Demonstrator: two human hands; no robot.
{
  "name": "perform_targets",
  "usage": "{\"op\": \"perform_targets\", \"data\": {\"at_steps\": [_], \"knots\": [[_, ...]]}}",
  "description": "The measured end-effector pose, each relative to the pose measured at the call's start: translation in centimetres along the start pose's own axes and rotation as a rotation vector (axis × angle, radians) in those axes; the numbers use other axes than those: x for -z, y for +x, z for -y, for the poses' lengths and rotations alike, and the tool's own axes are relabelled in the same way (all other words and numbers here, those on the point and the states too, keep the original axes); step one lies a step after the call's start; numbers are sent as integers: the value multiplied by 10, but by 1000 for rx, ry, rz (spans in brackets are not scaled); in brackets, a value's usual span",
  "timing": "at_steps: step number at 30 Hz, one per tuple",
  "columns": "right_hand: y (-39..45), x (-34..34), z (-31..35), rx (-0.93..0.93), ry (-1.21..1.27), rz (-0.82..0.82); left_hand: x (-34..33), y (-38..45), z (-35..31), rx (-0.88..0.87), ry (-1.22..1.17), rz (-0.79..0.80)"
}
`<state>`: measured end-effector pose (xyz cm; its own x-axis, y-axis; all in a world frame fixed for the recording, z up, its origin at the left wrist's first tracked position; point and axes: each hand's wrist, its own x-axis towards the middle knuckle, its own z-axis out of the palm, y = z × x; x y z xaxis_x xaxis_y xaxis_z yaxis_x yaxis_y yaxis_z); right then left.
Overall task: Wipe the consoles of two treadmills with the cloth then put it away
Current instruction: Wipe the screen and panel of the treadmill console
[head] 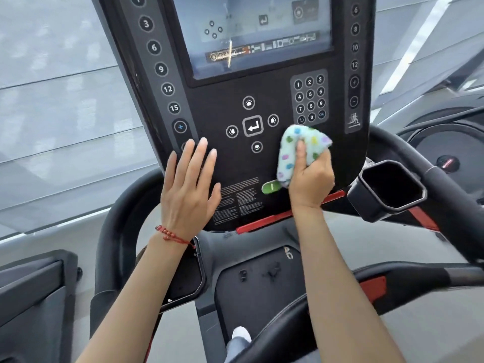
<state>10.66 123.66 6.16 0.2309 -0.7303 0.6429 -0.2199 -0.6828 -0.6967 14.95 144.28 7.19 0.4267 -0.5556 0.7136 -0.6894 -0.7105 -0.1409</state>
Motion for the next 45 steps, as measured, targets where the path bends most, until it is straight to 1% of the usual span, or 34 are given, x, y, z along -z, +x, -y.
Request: {"op": "perform_targets", "data": {"at_steps": [2, 3, 6, 8, 12, 14, 18, 23, 25, 28, 30, 31, 33, 36, 38, 39, 41, 44, 45], "knots": [[20, 7, -14, -134, -15, -4, -2, 1, -1, 3, 22, 23], [24, 8, -18, -166, -27, -2, -3, 0, -1, 5, 29, 31], [22, 7, -18, -189, -28, -30, -3, -1, 1, 0, 49, 33], [18, 5, -11, -151, -16, -36, -3, -1, -1, 14, 60, 28], [13, 1, -10, 4, 50, 44, -11, 12, -23, 95, 45, -12], [13, -1, -12, 91, 58, 70, -15, 23, -38, 97, 17, -21], [28, -7, -12, 233, 55, 68, -26, 41, -61, 100, -24, -13], [55, -17, -13, 410, 56, 43, -38, 54, -75, 100, 0, 6], [78, -21, -12, 399, 40, 8, -41, 56, -78, 104, 24, 7], [119, -25, -5, 244, 64, -26, -42, 55, -80, 118, 47, 14], [129, -26, 2, 142, 68, -29, -43, 55, -80, 117, 52, 17], [126, -27, 5, 119, 57, -36, -42, 55, -79, 116, 56, 19], [111, -26, 10, 148, 35, -33, -41, 55, -79, 110, 64, 23], [87, -19, 5, 349, 22, 55, -41, 54, -78, 95, 60, 25], [85, -14, -10, 429, 15, 81, -41, 55, -78, 98, 62, 26], [89, -12, -17, 423, 18, 78, -41, 55, -79, 100, 64, 26], [101, -8, -34, 313, 14, 62, -41, 55, -79, 100, 69, 23], [115, 1, -54, -4, 14, 91, -40, 54, -80, 105, 76, 23], [116, 4, -57, -82, 8, 102, -40, 55, -81, 109, 77, 22]]}}
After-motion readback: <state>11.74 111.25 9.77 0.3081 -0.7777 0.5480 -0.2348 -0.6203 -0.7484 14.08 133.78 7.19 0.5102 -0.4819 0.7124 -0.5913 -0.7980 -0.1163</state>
